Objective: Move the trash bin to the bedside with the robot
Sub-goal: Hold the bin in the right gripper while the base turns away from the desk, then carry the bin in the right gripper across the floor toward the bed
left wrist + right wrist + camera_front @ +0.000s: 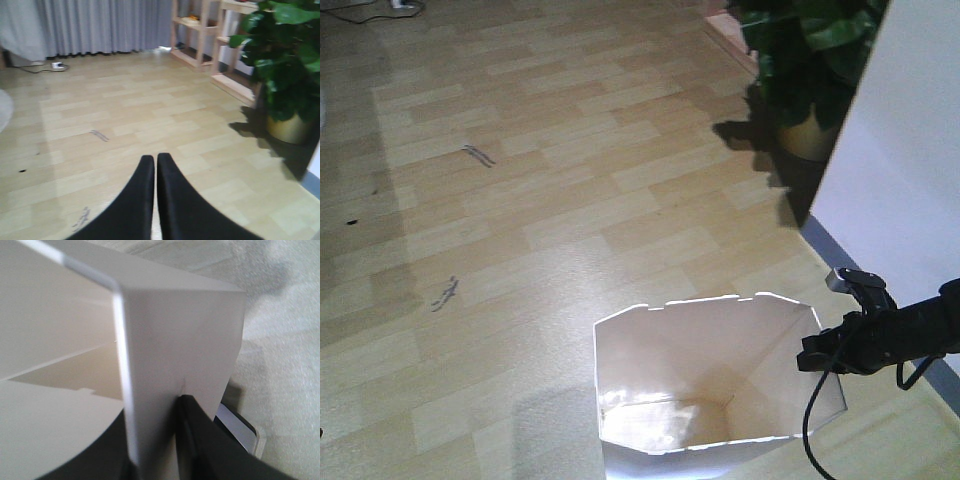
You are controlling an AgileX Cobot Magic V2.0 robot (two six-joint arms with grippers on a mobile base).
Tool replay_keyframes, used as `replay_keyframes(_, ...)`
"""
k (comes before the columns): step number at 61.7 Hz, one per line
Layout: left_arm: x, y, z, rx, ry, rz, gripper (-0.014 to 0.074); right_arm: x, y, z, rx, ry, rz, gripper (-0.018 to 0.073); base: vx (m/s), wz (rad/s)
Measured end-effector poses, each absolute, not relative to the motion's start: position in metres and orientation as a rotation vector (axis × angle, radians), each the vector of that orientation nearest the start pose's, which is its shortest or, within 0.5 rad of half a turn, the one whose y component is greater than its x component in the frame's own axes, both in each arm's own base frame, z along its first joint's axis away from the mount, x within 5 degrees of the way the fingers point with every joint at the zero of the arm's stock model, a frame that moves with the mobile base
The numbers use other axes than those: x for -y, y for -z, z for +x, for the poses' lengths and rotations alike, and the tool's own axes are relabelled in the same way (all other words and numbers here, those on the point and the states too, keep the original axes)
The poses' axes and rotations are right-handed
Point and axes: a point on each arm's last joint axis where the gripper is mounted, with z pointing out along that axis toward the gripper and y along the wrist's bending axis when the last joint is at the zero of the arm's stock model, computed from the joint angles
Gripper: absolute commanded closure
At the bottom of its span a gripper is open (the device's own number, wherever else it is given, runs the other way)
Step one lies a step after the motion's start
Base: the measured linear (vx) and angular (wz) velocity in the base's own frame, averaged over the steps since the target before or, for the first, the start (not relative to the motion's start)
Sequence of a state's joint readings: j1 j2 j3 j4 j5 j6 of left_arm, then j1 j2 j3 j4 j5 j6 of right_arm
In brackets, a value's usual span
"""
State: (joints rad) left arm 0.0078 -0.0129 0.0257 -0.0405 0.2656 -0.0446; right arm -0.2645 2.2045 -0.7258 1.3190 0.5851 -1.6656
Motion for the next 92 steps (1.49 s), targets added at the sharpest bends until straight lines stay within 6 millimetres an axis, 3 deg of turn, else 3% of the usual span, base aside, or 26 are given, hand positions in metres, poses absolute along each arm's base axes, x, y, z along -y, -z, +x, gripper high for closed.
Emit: replay_keyframes(92,0.0005,-0.1812,0.0549,-1.761,0.064,-0.073,0.0602,0.0224,-0.0081,0.2694,-2.837,-0.773,-0.191,0.0563,0.18,0.26)
